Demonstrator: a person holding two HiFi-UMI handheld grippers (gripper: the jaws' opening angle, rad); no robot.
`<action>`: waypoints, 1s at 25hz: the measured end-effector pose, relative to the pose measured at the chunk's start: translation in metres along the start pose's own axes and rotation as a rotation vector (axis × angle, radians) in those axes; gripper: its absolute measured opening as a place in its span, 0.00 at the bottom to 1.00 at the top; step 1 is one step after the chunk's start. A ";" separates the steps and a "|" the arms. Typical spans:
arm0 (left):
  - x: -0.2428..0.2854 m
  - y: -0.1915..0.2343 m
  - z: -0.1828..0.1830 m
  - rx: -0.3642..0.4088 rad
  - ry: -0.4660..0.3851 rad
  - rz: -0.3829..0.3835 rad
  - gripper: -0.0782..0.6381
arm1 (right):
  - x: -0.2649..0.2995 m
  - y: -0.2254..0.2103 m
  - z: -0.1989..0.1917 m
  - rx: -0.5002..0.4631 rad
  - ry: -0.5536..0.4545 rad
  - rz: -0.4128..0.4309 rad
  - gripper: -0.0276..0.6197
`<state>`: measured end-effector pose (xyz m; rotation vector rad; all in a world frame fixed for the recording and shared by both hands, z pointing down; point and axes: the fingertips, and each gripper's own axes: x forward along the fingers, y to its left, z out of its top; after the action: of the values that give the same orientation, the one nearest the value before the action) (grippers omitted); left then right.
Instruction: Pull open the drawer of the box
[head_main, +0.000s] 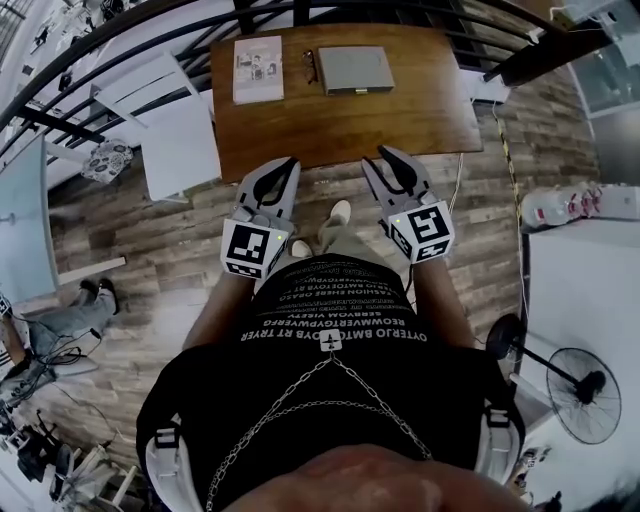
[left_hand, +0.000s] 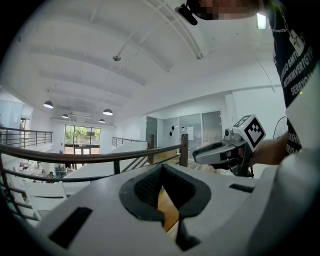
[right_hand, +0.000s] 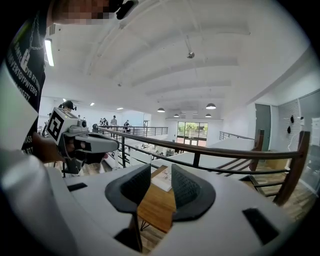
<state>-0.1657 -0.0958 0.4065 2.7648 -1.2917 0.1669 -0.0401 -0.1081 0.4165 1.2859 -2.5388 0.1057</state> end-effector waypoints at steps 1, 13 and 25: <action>0.005 0.001 -0.003 -0.002 0.011 -0.001 0.12 | 0.002 -0.003 -0.002 0.005 0.003 0.002 0.23; 0.076 0.011 0.005 0.010 0.025 0.011 0.12 | 0.037 -0.063 -0.013 0.036 0.020 0.037 0.23; 0.134 0.023 0.003 -0.001 0.059 0.019 0.12 | 0.073 -0.111 -0.013 0.060 0.012 0.065 0.23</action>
<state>-0.0973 -0.2124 0.4225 2.7262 -1.3034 0.2470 0.0109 -0.2290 0.4431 1.2199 -2.5863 0.2042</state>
